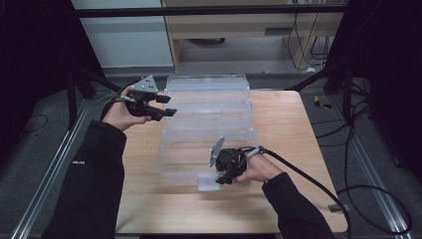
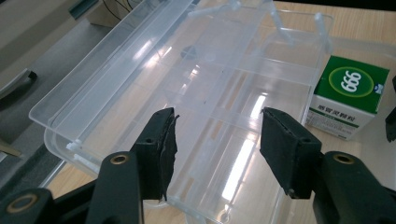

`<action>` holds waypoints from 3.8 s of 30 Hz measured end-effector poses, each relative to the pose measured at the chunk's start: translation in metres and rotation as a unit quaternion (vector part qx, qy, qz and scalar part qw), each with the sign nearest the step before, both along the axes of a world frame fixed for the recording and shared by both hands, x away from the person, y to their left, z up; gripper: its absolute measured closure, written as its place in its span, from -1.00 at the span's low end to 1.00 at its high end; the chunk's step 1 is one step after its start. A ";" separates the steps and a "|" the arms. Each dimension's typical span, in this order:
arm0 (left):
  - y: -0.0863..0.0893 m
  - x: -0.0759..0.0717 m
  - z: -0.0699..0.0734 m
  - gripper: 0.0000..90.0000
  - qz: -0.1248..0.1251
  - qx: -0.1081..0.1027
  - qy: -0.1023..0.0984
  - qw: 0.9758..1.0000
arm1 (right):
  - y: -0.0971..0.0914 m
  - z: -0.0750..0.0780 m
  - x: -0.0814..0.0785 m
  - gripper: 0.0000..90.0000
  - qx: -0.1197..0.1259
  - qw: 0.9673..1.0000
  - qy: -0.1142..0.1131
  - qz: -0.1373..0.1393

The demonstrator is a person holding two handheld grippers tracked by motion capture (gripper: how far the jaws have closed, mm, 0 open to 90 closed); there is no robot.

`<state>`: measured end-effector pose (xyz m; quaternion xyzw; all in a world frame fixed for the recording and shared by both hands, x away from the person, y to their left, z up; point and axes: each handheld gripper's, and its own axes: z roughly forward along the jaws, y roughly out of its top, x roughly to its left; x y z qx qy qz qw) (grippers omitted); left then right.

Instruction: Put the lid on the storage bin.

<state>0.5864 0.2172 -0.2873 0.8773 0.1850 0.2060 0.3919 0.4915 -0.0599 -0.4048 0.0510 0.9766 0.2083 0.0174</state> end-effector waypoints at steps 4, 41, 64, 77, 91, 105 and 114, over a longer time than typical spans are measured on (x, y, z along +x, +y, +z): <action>-0.005 0.009 0.001 0.01 -0.043 0.020 0.000 0.999 | 0.000 0.000 0.000 0.46 0.000 1.000 0.000 -0.001; -0.044 0.038 -0.010 0.12 -0.103 0.156 -0.006 0.982 | 0.001 0.000 -0.001 0.46 -0.005 1.000 0.000 -0.003; -0.068 0.047 -0.021 0.55 -0.121 0.202 -0.007 0.972 | 0.001 0.000 -0.001 0.46 -0.006 1.000 -0.001 0.000; -0.073 0.046 -0.022 0.73 -0.122 0.214 -0.023 0.969 | 0.001 0.000 -0.001 0.46 -0.005 1.000 -0.003 0.000; -0.082 0.044 -0.014 0.88 -0.131 0.263 -0.021 0.956 | 0.001 0.000 -0.001 0.46 -0.006 1.000 -0.004 -0.002; -0.088 0.040 -0.007 0.94 -0.138 0.296 -0.013 0.945 | 0.001 0.000 -0.001 0.47 -0.007 1.000 -0.004 -0.004; -0.089 0.034 -0.004 0.96 -0.146 0.295 -0.013 0.944 | 0.001 0.000 -0.002 0.47 -0.009 1.000 -0.006 -0.002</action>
